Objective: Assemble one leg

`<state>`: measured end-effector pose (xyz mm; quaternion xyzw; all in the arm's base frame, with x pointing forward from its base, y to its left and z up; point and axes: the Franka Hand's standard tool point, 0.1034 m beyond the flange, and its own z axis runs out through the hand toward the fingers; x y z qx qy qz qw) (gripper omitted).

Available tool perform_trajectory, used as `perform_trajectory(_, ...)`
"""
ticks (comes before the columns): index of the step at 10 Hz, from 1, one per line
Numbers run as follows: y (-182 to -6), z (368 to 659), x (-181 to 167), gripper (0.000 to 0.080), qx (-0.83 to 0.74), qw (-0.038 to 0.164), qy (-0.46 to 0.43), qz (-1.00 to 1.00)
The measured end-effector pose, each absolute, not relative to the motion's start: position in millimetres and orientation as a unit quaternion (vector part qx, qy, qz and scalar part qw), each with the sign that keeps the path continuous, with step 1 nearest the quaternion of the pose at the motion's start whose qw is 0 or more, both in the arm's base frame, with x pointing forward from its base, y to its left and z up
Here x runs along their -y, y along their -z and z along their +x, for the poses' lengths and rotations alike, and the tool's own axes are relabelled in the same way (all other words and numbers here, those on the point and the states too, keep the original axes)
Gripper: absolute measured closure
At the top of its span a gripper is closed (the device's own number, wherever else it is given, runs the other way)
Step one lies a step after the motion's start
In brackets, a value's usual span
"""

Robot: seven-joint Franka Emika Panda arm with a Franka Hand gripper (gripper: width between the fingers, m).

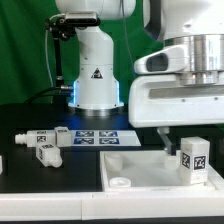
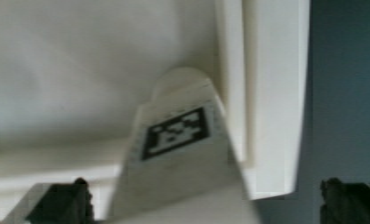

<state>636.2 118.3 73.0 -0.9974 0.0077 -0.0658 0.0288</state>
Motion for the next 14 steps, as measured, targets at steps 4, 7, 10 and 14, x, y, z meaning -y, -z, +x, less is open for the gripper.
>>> perform_trajectory(4,-72.7,636.6,-115.7,0.0403,-0.065,0.032,0.065,-0.995)
perform_trajectory(7,-71.9,636.9,-113.3,0.0508,-0.197,0.038,0.060,-0.978)
perform_trajectory(10,-70.9,635.0,-115.9,0.0508,-0.463,0.055,0.041,-0.884)
perform_trajectory(14,-72.3,638.5,-116.9,0.0508,-0.660,0.081,0.002,-0.747)
